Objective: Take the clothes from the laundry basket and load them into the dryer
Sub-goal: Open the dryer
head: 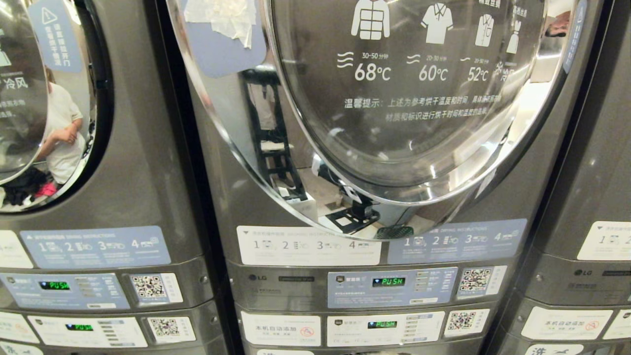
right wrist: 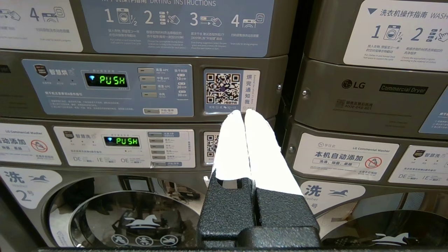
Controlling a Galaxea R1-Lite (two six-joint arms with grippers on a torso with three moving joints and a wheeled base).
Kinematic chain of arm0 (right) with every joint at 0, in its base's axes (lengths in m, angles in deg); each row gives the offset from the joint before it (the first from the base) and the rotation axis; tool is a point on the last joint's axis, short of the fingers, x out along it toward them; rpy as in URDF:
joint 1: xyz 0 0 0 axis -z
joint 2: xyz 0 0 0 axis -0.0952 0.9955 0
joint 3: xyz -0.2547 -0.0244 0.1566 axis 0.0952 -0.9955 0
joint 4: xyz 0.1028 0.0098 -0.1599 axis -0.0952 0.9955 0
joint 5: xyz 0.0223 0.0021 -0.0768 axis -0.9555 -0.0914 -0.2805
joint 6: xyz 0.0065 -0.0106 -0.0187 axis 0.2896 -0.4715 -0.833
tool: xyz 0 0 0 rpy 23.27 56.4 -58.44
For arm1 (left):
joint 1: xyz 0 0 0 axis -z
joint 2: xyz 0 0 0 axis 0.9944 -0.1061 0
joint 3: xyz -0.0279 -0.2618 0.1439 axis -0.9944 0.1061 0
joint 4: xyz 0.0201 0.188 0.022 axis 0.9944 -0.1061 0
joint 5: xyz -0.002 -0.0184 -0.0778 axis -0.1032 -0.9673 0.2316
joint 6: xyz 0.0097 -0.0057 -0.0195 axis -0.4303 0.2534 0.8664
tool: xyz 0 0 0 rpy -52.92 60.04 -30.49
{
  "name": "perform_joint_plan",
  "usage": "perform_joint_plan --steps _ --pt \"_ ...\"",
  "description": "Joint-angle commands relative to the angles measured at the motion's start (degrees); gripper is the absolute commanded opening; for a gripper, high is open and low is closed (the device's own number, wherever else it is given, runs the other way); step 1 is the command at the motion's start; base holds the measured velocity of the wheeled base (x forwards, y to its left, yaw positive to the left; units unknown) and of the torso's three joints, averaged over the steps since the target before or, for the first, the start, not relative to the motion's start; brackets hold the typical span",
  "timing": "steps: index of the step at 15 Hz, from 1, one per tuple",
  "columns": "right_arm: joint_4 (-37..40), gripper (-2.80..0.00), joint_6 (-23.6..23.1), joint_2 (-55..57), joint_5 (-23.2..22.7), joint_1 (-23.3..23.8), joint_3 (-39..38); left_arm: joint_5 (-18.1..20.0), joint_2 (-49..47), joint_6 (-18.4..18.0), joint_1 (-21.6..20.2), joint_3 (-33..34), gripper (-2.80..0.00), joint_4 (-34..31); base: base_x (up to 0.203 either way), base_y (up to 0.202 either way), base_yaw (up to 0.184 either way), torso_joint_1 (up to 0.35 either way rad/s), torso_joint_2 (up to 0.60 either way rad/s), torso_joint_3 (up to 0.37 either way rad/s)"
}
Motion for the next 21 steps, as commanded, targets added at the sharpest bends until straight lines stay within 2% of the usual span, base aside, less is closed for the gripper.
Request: perform_joint_plan --steps 1,14,21 --pt "-0.1 -2.80 -0.1 0.1 0.0 0.0 0.0 0.0 0.0 0.0 0.0 0.0 -2.80 0.0 0.000 0.000 0.000 0.000 0.00 0.000" --pt "0.0 -2.80 -0.1 0.1 0.0 0.0 0.0 0.0 0.0 -0.2 0.0 0.0 -2.80 0.0 0.000 -0.005 0.000 0.000 0.00 0.000" --pt "0.0 -2.80 -0.1 0.1 0.0 0.0 0.0 0.0 0.0 -0.2 0.0 0.0 -2.80 0.0 -0.001 -0.180 0.000 0.001 0.00 0.001"
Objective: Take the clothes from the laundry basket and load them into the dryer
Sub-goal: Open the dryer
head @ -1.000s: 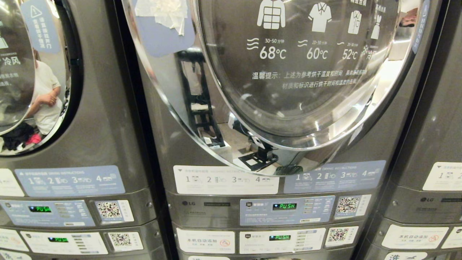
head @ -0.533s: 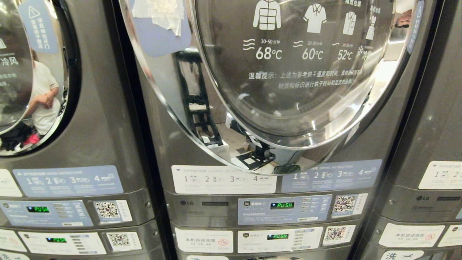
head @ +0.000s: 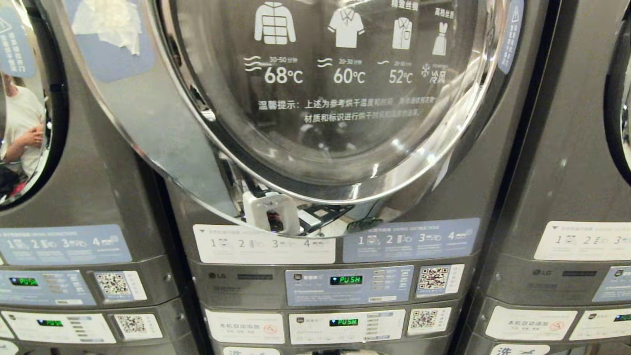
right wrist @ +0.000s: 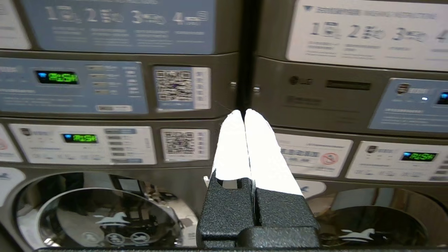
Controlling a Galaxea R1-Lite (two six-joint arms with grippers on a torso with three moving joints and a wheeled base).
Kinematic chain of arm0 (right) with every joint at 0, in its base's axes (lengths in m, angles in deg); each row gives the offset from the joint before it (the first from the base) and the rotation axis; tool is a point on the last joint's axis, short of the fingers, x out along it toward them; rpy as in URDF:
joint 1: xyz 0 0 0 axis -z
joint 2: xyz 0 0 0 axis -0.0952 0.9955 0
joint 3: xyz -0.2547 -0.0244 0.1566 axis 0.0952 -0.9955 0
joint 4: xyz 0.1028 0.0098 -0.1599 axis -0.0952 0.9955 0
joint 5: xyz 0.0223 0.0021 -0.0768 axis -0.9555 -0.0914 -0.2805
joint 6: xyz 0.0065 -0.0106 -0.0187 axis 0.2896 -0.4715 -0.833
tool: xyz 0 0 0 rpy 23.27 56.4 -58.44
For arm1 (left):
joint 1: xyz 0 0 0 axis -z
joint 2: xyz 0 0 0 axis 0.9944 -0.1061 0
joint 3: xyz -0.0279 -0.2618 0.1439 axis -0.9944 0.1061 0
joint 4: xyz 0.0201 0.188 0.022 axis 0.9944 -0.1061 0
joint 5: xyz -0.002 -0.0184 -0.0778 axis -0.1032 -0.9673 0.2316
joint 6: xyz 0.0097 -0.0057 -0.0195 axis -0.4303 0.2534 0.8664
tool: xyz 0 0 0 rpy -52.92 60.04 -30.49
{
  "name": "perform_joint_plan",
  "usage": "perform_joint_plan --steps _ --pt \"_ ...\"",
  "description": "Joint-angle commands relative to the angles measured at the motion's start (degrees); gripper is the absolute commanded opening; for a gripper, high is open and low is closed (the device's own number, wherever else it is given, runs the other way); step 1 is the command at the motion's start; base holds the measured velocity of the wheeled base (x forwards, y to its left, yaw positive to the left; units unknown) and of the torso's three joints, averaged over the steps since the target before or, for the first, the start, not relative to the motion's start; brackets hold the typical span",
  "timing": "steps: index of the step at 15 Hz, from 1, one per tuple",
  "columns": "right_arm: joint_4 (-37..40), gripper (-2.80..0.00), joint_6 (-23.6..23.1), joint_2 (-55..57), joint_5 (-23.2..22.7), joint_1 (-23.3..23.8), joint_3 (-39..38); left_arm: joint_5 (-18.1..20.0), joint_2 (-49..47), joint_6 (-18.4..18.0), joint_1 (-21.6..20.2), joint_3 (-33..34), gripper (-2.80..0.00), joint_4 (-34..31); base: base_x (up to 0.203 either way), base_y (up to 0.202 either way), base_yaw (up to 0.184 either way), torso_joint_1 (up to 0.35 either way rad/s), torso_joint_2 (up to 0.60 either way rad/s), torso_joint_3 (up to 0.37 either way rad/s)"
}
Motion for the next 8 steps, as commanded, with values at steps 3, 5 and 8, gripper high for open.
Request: perform_joint_plan --steps 3,5,8 --pt "0.0 -2.80 0.0 0.0 0.0 0.0 0.0 0.0 0.0 0.0 0.0 0.0 -2.80 0.0 0.000 -0.195 0.000 0.005 0.00 0.002" --pt "0.0 -2.80 0.0 0.1 0.0 0.0 0.0 0.0 0.0 0.0 0.0 0.0 -2.80 0.0 0.000 -0.194 0.001 0.005 0.00 0.003" --pt "0.0 -2.80 0.3 0.0 0.0 0.0 0.0 0.0 0.0 0.0 0.0 0.0 -2.80 0.0 0.000 -0.194 0.002 0.002 0.00 -0.001"
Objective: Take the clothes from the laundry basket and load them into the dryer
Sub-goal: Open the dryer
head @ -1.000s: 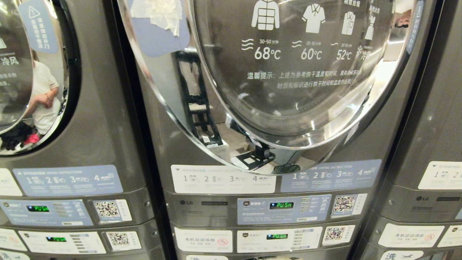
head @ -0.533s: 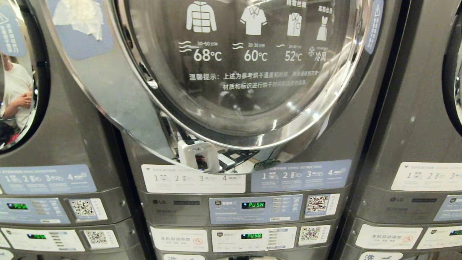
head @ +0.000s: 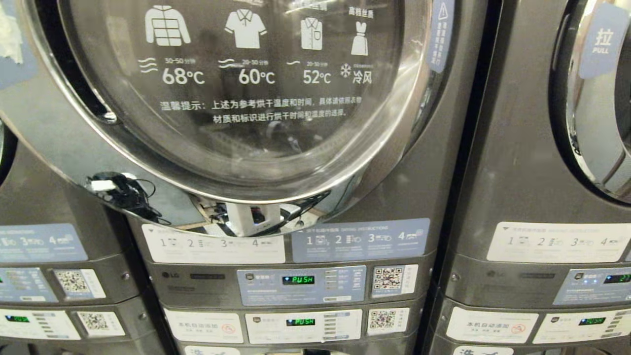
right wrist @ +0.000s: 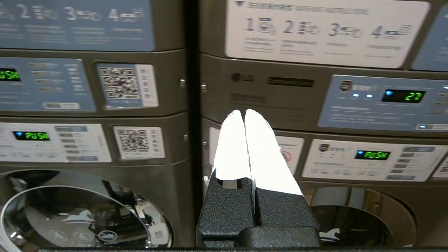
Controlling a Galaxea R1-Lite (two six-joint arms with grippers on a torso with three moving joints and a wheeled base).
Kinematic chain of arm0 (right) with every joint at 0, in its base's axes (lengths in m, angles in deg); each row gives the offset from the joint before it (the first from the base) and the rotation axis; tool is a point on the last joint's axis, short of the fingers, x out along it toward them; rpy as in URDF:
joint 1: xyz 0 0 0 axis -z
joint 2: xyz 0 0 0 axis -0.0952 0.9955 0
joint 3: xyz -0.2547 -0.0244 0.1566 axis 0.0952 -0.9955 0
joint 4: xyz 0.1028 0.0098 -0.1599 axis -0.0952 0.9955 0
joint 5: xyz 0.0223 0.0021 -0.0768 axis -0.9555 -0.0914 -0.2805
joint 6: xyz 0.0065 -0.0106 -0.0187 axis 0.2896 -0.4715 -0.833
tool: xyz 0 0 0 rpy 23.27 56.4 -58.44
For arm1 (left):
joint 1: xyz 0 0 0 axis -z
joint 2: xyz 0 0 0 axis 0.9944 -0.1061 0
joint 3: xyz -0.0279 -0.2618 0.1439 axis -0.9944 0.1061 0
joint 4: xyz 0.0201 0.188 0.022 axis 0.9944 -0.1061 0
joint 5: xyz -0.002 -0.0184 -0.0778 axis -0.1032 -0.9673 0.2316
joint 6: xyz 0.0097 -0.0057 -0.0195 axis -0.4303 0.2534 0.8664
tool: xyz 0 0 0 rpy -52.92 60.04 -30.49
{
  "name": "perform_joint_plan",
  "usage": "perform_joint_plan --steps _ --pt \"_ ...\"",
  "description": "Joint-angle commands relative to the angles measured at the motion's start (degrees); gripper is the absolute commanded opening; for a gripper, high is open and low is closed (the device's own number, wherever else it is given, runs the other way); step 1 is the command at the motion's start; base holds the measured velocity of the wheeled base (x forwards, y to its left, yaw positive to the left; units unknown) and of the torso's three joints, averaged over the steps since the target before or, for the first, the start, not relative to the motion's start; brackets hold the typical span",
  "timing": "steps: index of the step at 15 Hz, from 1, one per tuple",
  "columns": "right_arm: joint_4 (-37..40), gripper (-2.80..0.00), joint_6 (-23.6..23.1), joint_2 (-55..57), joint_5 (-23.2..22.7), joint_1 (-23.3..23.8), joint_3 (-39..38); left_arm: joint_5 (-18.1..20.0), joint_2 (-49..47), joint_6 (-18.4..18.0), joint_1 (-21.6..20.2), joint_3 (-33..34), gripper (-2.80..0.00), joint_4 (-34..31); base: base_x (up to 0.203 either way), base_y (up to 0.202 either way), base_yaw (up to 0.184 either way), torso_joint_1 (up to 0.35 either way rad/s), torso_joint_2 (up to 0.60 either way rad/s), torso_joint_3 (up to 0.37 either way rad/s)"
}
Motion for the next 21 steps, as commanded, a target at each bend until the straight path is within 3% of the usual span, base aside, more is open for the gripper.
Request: perform_joint_plan --steps 1,11,16,21 --pt "0.0 -2.80 0.2 0.1 0.1 0.0 0.0 0.0 0.0 0.0 0.0 0.0 -2.80 0.0 0.000 -0.191 0.000 0.004 0.00 0.004" --pt "0.0 -2.80 -0.2 0.0 0.0 0.0 0.0 0.0 0.0 0.1 -0.1 0.0 -2.80 0.0 0.000 -0.182 0.001 0.001 0.00 0.002" --pt "-0.1 -2.80 -0.3 0.1 0.0 0.0 0.0 0.0 0.0 0.1 -0.1 0.0 -2.80 0.1 -0.011 0.001 0.000 0.000 0.00 0.001" --pt "0.0 -2.80 0.4 0.1 0.1 0.0 0.0 0.0 0.0 0.1 0.0 0.0 -2.80 0.1 -0.162 0.001 0.002 -0.005 0.01 0.001"
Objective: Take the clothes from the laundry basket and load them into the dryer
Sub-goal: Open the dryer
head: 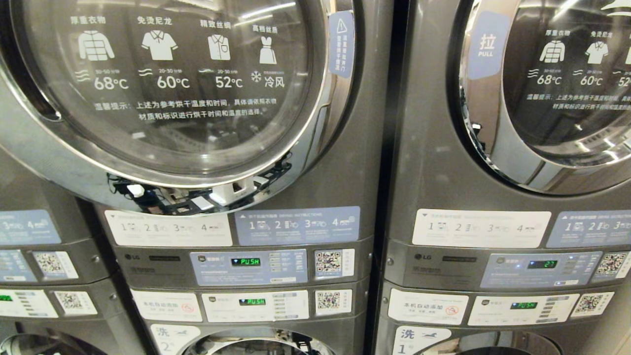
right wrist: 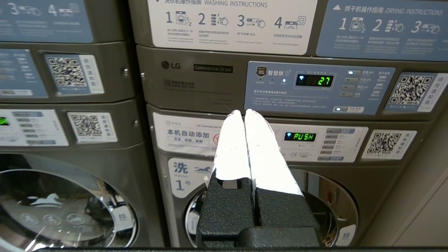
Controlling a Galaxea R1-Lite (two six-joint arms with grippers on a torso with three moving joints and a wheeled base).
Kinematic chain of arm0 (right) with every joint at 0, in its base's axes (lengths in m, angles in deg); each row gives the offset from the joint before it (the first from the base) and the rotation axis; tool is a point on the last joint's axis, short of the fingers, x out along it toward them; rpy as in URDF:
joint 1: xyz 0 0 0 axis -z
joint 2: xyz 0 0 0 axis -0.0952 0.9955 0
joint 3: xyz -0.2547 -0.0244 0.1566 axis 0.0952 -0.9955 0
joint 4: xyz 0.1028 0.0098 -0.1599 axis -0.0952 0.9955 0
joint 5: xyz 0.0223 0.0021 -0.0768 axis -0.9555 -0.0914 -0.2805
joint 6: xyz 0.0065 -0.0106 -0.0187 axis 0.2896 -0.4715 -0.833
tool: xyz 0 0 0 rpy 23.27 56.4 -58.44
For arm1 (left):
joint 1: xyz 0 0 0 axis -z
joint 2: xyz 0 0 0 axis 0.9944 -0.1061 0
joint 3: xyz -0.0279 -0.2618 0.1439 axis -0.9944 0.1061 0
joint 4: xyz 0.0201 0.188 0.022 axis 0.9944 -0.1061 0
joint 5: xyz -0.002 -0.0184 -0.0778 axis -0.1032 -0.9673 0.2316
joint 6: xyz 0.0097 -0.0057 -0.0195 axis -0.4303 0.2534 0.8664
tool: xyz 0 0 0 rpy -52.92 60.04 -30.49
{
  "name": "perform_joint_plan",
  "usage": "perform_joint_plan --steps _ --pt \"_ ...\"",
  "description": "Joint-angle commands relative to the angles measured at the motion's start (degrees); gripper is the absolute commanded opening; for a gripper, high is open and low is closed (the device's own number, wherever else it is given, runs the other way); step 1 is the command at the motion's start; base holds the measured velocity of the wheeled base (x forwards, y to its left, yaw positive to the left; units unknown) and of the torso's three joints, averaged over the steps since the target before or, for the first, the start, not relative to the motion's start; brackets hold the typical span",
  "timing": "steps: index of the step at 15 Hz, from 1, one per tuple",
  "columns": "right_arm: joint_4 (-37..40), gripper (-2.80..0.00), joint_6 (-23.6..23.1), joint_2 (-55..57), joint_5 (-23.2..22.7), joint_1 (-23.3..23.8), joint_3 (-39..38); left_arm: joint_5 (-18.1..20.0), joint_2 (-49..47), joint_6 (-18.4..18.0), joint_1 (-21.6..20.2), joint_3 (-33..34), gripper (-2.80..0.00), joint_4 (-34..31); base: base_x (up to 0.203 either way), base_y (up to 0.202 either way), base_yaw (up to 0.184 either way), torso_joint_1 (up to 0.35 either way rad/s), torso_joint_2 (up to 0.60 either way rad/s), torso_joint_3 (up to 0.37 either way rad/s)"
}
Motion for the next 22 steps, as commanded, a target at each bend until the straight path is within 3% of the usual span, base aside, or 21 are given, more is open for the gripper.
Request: perform_joint_plan --steps 1,4,6,8,10,12,14,15,17,18,20,22 --pt "0.0 -2.80 -0.1 0.0 0.0 0.0 0.0 0.0 0.0 0.0 0.0 0.0 -2.80 0.0 0.000 0.000 0.000 0.000 0.00 0.000" --pt "0.0 -2.80 -0.6 0.1 -0.1 0.0 0.0 0.0 0.0 -0.1 0.0 0.0 -2.80 -0.1 0.000 0.000 0.000 0.009 0.00 0.001" --pt "-0.1 -2.80 0.1 0.1 0.1 0.0 0.1 0.8 0.0 -2.4 0.0 -0.5 -2.80 -0.2 0.000 0.000 0.000 0.000 0.00 0.000" --pt "-0.1 -2.80 -0.5 0.1 0.0 0.0 0.0 4.3 -2.4 -3.1 0.0 -7.1 -2.80 -0.1 0.000 0.000 0.000 0.000 0.00 0.000" --pt "0.1 -2.80 -0.5 0.0 0.0 0.0 0.1 4.8 -11.4 -1.3 0.1 -16.5 -2.80 0.8 0.000 0.000 0.000 0.000 0.00 0.000" --pt "-0.1 -2.80 0.5 0.0 0.2 0.0 0.1 0.4 -26.9 3.4 -0.1 -26.6 -2.80 3.4 0.000 0.000 0.000 0.000 0.00 0.000" --pt "0.0 -2.80 0.1 0.0 0.2 0.0 0.1 -7.1 -43.0 7.7 -0.8 -36.2 -2.80 7.9 0.000 0.000 0.000 0.000 0.00 0.000" --pt "0.0 -2.80 0.0 0.0 0.2 0.0 0.1 -9.9 -49.1 9.2 -2.5 -39.4 -2.80 10.2 0.000 0.000 0.000 0.000 0.00 0.000" --pt "0.1 -2.80 0.2 0.0 0.2 0.0 0.1 -12.4 -57.7 13.3 -11.1 -41.5 -2.80 15.9 0.000 0.000 0.000 0.000 0.00 0.000" --pt "0.0 -2.80 0.3 0.0 0.2 0.0 0.1 -10.4 -59.1 15.1 -13.5 -39.6 -2.80 20.0 0.000 0.000 0.000 0.000 0.00 0.000" --pt "-0.1 -2.80 0.6 0.0 0.3 0.0 0.1 -2.2 -58.5 17.2 -15.2 -33.9 -2.80 27.3 0.000 0.000 0.000 0.000 0.00 0.000" --pt "-0.1 -2.80 1.1 0.0 1.4 0.0 0.1 4.3 -57.0 20.0 -17.4 -31.8 -2.80 28.8 0.000 0.000 0.000 0.000 0.00 0.000"
